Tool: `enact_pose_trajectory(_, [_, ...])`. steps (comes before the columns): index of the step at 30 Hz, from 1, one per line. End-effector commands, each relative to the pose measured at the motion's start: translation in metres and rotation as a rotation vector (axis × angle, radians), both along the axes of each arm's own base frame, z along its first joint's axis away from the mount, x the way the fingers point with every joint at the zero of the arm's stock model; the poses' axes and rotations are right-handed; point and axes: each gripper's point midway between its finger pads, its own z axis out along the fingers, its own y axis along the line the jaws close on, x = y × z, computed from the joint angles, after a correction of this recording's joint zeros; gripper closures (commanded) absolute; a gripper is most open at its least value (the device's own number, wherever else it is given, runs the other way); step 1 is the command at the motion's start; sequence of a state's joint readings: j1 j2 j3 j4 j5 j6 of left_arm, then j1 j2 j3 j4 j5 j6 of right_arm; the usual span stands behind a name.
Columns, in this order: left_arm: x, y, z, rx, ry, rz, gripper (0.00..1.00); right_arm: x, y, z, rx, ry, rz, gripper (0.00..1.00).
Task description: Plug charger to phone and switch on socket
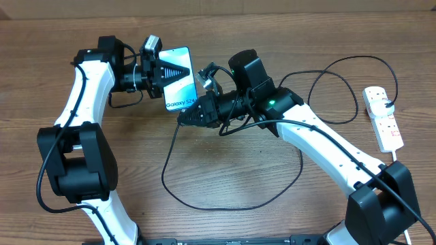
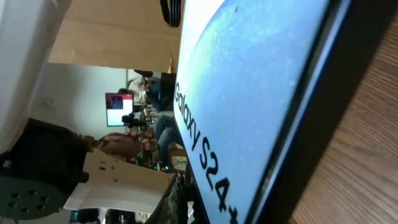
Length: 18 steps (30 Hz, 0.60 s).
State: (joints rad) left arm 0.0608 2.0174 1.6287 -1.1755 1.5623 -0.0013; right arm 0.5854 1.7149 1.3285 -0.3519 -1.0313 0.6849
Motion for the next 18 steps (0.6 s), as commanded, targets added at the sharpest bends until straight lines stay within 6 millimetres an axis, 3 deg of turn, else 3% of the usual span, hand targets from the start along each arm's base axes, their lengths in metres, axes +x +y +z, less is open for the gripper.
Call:
enact_pose_trajectory(1, [-0.008,-0.009,0.022,-0.014,-0.1,-0.022,0.96,0.008,-0.007,0.007,0.019,-0.068,0.006,0.96])
enact_pose_trajectory(18, [-0.006,-0.009,0.022,-0.014,-0.124,-0.023,0.96,0.025,-0.026,0.003,0.006,-0.097,-0.034,0.96])
